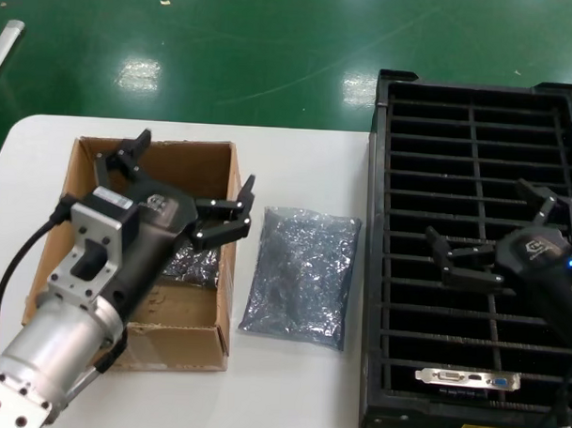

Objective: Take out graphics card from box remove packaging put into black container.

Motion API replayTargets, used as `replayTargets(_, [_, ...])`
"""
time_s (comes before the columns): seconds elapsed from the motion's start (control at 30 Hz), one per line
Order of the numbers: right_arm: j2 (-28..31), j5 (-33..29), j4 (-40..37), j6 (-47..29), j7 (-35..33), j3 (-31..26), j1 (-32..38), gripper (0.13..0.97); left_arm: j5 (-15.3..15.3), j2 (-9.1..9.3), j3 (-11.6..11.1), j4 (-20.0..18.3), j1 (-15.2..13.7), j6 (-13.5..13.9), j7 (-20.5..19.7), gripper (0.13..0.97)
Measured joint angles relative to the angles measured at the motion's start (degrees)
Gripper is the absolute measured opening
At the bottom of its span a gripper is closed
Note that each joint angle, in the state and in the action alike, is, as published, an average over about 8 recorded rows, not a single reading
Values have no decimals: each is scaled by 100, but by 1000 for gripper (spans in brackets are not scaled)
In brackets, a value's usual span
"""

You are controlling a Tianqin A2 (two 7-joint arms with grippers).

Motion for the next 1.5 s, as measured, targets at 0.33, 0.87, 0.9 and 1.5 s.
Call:
replayTargets(0.33, [-322,82,289,807,-135,219,-661,966,-1139,-150,103,295,397,-691,792,966])
replayTargets(0.87, [-836,212,751,2093,-350,568,-1707,966,-2956,-387,266,767,1027,-1789,2053,966])
replayTargets(0.9, [-860,218,773,2154,-360,584,-1756,966,-3043,-399,274,789,1057,-1841,2113,966])
replayTargets(1.5, [-928,235,833,2324,-389,630,-1894,966,-3281,-430,295,851,1139,-1986,2278,966])
